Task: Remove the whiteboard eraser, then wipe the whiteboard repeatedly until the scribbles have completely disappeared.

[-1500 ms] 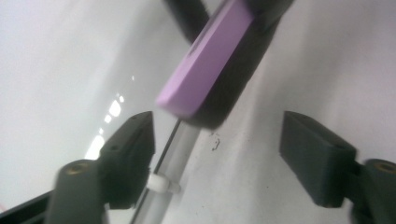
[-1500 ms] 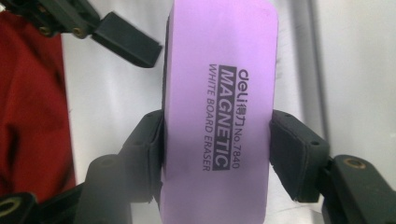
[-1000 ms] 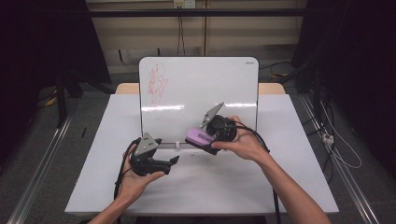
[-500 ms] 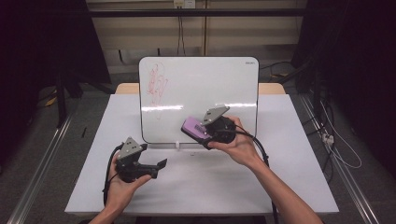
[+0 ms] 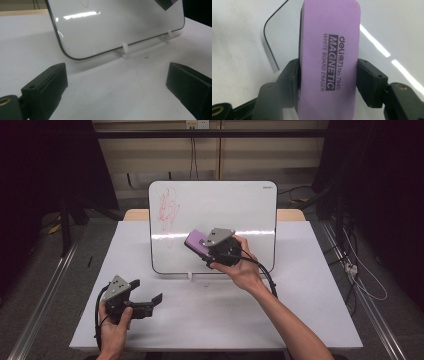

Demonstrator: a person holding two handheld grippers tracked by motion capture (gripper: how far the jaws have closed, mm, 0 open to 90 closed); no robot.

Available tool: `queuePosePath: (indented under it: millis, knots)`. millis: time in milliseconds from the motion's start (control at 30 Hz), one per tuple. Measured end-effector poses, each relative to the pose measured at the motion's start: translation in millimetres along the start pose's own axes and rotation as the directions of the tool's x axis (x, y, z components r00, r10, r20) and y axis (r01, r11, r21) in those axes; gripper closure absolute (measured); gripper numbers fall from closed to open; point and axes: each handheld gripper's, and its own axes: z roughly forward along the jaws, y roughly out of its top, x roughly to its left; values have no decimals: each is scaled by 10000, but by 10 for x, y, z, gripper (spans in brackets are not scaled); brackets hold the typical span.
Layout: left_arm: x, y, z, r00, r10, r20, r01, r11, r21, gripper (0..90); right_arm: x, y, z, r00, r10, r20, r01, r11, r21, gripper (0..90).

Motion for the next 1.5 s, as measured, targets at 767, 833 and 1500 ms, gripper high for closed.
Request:
queuePosePath:
  millis: [767,833,1500]
  knots:
    - [-39,-4,36,9986,516,133,-519,9984,245,32,-289,808,328,9963,-561,656,595,9970,-504,403]
    - [-45,-17,45,9985,516,189,-522,9982,305,33,-310,842,345,9963,-486,713,525,9972,-538,403]
    - [-62,-47,57,9976,687,55,-689,9962,529,35,-406,1206,701,9819,-1156,1500,1116,9931,349,404]
